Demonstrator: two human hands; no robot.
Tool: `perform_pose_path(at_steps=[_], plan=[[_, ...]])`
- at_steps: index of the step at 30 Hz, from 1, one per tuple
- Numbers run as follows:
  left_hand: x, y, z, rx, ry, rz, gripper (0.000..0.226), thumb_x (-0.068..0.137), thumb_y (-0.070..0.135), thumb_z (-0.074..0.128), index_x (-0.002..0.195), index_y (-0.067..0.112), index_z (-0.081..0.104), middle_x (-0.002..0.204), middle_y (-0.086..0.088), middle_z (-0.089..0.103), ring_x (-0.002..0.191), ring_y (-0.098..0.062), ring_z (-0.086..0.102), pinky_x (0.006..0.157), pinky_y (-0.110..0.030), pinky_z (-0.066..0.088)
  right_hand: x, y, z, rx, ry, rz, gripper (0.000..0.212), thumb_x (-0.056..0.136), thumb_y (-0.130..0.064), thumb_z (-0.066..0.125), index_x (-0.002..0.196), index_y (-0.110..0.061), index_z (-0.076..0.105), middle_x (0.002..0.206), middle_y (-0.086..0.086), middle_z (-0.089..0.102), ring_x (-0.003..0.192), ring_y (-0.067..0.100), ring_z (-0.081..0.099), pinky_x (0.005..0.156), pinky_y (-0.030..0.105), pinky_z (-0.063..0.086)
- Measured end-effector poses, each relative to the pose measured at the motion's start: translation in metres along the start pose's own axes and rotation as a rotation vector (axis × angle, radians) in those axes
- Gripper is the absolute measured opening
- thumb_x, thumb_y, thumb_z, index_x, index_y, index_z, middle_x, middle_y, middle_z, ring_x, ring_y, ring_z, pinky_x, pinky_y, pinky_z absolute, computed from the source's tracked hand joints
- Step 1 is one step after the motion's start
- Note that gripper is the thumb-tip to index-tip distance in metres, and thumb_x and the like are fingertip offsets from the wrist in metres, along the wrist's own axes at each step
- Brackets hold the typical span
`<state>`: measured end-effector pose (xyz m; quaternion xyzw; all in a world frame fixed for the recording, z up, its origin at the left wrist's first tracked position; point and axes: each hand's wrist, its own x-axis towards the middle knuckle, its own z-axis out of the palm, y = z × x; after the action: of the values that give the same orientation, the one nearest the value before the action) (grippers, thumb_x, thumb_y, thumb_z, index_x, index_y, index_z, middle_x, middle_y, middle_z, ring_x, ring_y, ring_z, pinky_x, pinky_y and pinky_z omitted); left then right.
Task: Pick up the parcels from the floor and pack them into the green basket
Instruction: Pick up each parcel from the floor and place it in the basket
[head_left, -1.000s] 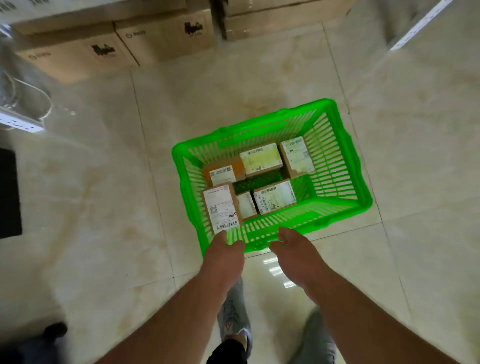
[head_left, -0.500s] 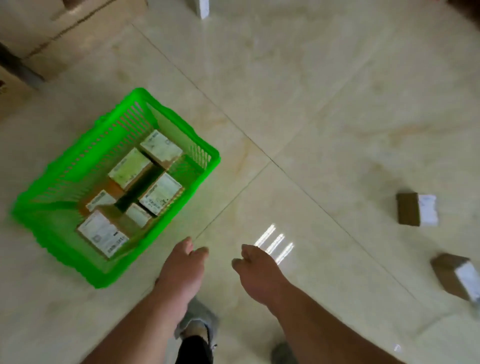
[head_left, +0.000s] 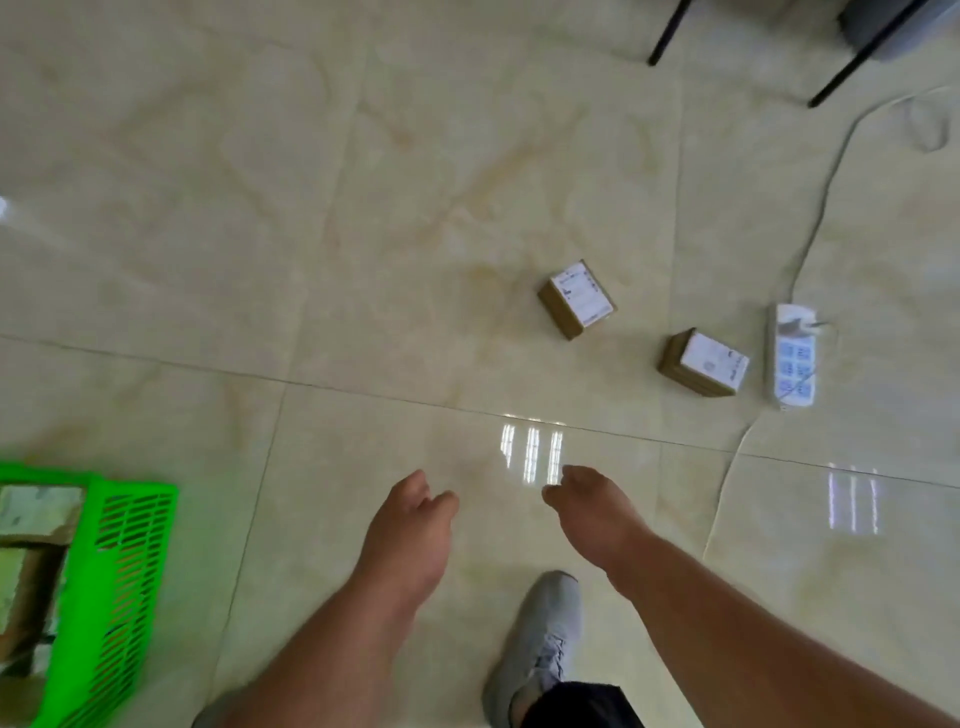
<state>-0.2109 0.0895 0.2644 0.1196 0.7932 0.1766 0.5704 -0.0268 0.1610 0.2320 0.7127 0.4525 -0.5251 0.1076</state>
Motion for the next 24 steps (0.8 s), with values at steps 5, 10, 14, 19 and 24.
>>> perform_pose_path(at_steps=[5,10,14,19,24], plan=[[-0.001,0.036,0.065,0.049,-0.037,0.012,0.059,0.096,0.031,0.057,0.153,0.021,0.043,0.147,0.004,0.054,0.136,-0.018,0.051,0.116,-0.038,0.038,0.018,0.047,-0.065,0.020,0.036,0.058,0.010,0.093,-0.027,0.056,0.095,-0.017,0.059,0.095,0.005,0.060,0.096,0.029,0.058,0.080,0.031,0.040],[0.004,0.053,0.112,0.147,-0.111,-0.021,0.013,0.087,0.035,0.056,0.077,0.033,0.048,0.077,0.014,0.045,0.093,-0.018,0.048,0.096,-0.032,0.038,0.028,0.076,-0.097,0.083,0.092,0.145,0.009,0.089,-0.029,0.057,0.083,-0.027,0.050,0.087,-0.009,0.053,0.089,0.022,0.046,0.065,0.025,0.038],[-0.002,0.081,0.130,0.127,-0.177,0.000,0.022,0.089,0.031,0.057,0.078,0.036,0.039,0.072,0.014,0.038,0.089,-0.017,0.041,0.084,-0.030,0.034,0.029,0.092,-0.109,0.135,0.083,0.205,0.024,0.087,-0.034,0.057,0.109,-0.024,0.058,0.103,-0.002,0.052,0.093,0.021,0.049,0.080,0.027,0.037],[0.012,0.107,0.128,0.172,-0.243,0.028,0.027,0.097,0.025,0.054,0.124,0.029,0.059,0.115,0.004,0.058,0.107,-0.018,0.054,0.091,-0.027,0.036,0.028,0.087,-0.125,0.258,0.120,0.258,0.005,0.088,-0.032,0.062,0.086,-0.032,0.057,0.088,-0.012,0.051,0.081,0.009,0.052,0.086,0.033,0.037],[0.036,0.146,0.134,0.259,-0.279,0.100,0.064,0.096,0.031,0.054,0.157,0.024,0.035,0.159,0.000,0.043,0.141,-0.014,0.045,0.102,-0.021,0.032,0.046,0.065,-0.149,0.367,0.173,0.220,0.030,0.100,-0.024,0.056,0.123,-0.007,0.063,0.121,0.018,0.066,0.115,0.037,0.063,0.086,0.034,0.046]])
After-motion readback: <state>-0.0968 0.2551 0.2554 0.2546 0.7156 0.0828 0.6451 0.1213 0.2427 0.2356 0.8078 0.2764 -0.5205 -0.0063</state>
